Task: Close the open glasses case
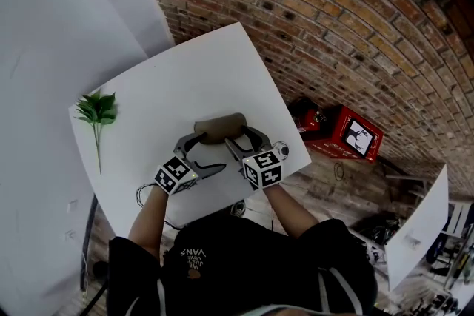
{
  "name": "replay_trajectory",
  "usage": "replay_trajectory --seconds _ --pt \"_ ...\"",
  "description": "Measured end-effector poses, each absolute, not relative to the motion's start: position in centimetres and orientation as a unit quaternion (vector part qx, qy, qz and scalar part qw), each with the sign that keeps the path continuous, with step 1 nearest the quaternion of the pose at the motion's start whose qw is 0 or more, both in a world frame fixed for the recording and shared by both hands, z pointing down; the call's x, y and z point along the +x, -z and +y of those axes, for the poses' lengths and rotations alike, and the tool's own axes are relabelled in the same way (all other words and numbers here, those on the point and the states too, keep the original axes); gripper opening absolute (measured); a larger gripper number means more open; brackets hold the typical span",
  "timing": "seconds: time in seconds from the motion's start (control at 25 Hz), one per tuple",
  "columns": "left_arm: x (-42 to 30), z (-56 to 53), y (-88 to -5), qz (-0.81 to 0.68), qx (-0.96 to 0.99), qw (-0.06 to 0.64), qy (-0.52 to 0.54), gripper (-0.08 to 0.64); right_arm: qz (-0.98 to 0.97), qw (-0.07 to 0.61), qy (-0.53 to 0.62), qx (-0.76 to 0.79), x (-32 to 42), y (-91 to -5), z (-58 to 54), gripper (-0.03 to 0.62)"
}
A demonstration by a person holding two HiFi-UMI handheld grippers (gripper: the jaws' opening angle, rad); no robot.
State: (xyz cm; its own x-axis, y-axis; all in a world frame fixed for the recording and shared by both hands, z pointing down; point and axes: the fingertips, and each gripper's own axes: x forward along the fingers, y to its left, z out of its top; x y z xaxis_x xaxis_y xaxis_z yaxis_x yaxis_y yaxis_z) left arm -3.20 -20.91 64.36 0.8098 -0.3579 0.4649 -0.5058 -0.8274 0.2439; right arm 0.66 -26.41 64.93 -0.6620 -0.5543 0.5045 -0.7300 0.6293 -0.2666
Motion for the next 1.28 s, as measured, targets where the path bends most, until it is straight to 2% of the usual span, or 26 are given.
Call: replay_trajectory --seconds 0.4,0.56,1.28 --pt "-3.2 -21.1 -64.8 -0.259 0.929 0.176 -0.197 0.459 -0.882 0.179 -0.232 0.368 0.8 -64.9 -26.6 0.249" --pt "-3.1 -21.0 -65.0 -0.252 0.93 0.163 -0.213 0.457 -0.886 0.176 -0.232 0.361 0.4 -64.6 -26.2 0.278" --pt "-3.5 -19.9 -63.1 -0.293 0.924 0.16 -0.188 0.458 -0.884 0.152 -0.232 0.376 2.1 -62.3 -23.6 0.269"
